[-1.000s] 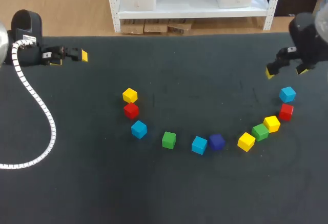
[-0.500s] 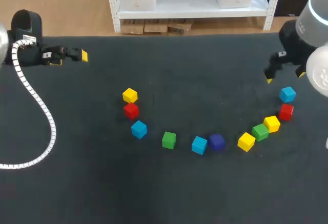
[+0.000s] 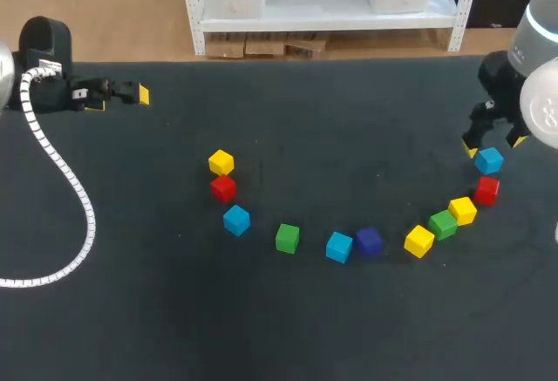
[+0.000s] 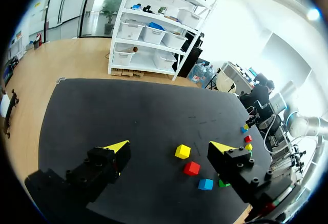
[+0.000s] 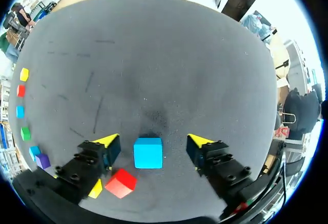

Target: Place the blue cubes, place green cubes on the blue cubes, place the yellow cubes on the green cubes, then place the red cubes on the yellow cubes, and place purple cube on the red cubes.

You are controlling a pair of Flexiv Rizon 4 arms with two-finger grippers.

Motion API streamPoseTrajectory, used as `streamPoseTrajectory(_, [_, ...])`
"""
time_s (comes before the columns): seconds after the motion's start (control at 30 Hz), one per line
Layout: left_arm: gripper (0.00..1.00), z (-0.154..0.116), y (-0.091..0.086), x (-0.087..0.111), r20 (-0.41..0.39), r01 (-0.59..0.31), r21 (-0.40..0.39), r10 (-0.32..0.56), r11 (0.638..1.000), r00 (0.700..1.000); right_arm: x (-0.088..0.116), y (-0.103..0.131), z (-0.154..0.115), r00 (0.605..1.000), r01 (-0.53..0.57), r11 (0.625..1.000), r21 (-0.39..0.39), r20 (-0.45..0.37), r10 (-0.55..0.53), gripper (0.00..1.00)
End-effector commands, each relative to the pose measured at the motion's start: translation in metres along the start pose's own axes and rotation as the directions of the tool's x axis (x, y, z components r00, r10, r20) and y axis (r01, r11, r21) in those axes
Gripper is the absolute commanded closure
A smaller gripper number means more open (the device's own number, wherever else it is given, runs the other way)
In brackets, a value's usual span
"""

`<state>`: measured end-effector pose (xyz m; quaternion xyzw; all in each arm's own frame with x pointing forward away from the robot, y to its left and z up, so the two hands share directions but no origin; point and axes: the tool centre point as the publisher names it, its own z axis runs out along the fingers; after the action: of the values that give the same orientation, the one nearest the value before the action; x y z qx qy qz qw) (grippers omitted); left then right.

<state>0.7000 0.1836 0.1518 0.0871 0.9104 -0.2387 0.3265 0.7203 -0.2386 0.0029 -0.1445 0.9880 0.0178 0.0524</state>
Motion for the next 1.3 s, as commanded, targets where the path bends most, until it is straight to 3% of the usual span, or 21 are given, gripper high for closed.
streamPoseTrajectory(0.03, [0.00, 0.000, 0.002, 0.001, 0.006, -0.002, 0.008, 0.002, 1.000, 1.000, -0.003, 0.000, 0.009, 1.000, 0.022, 1.000, 0.015, -0.020, -0.022, 0.40])
streamPoseTrajectory(0.1, [0.00, 0.000, 0.002, 0.001, 0.006, -0.002, 0.008, 0.002, 1.000, 1.000, -0.001, -0.001, 0.013, 0.999, 0.024, 1.000, 0.013, -0.022, -0.024, 0.34])
streamPoseTrajectory(0.13, [0.00, 0.000, 0.002, 0.001, 0.006, -0.002, 0.008, 0.002, 1.000, 1.000, -0.001, -0.003, 0.016, 0.999, 0.028, 1.000, 0.013, -0.026, -0.027, 0.38])
streamPoseTrajectory(0.17, [0.00, 0.000, 0.002, 0.001, 0.006, -0.002, 0.008, 0.002, 1.000, 1.000, -0.001, -0.004, 0.018, 0.999, 0.030, 0.999, 0.011, -0.030, -0.029, 0.51])
streamPoseTrajectory(0.4, [0.00, 0.000, 0.002, 0.001, 0.006, -0.002, 0.008, 0.002, 1.000, 1.000, 0.002, -0.008, 0.025, 0.998, 0.032, 0.999, 0.014, -0.047, -0.031, 0.55])
streamPoseTrajectory(0.43, [0.00, 0.000, 0.002, 0.001, 0.006, -0.002, 0.008, 0.002, 1.000, 1.000, 0.002, -0.008, 0.025, 0.998, 0.033, 0.999, 0.019, -0.045, -0.032, 0.65])
streamPoseTrajectory(0.47, [0.00, 0.000, 0.002, 0.001, 0.006, -0.002, 0.008, 0.002, 1.000, 1.000, 0.001, -0.009, 0.024, 0.999, 0.033, 0.999, 0.020, -0.044, -0.032, 0.86])
streamPoseTrajectory(0.5, [0.00, 0.000, 0.002, 0.001, 0.006, -0.002, 0.008, 0.002, 1.000, 1.000, 0.000, -0.008, 0.023, 0.999, 0.036, 0.999, 0.021, -0.039, -0.035, 1.00])
streamPoseTrajectory(0.7, [0.00, 0.000, 0.002, 0.001, 0.006, -0.002, 0.008, 0.002, 1.000, 1.000, -0.003, 0.001, 0.005, 0.996, 0.089, 0.996, -0.007, -0.016, -0.089, 1.00])
streamPoseTrajectory(0.8, [0.00, 0.000, 0.002, 0.001, 0.006, -0.002, 0.008, 0.002, 1.000, 1.000, -0.007, 0.014, -0.008, 0.984, 0.178, 0.983, -0.044, -0.003, -0.178, 1.00])
streamPoseTrajectory(0.97, [0.00, 0.000, 0.002, 0.001, 0.006, -0.002, 0.008, 0.002, 1.000, 1.000, -0.018, 0.046, -0.028, 0.919, 0.394, 0.915, -0.082, 0.048, -0.392, 1.00])
streamPoseTrajectory(1.07, [0.00, 0.000, 0.002, 0.001, 0.006, -0.002, 0.008, 0.002, 1.000, 1.000, -0.030, 0.063, -0.032, 0.860, 0.507, 0.862, -0.010, 0.074, -0.505, 1.00])
streamPoseTrajectory(1.13, [0.00, 0.000, 0.002, 0.001, 0.006, -0.002, 0.008, 0.002, 1.000, 1.000, -0.037, 0.075, -0.034, 0.817, 0.574, 0.819, -0.008, 0.079, -0.571, 1.00])
streamPoseTrajectory(1.3, [0.00, 0.000, 0.002, 0.001, 0.006, -0.002, 0.008, 0.002, 1.000, 1.000, -0.045, 0.108, -0.033, 0.658, 0.750, 0.661, 0.031, 0.069, -0.750, 1.00])
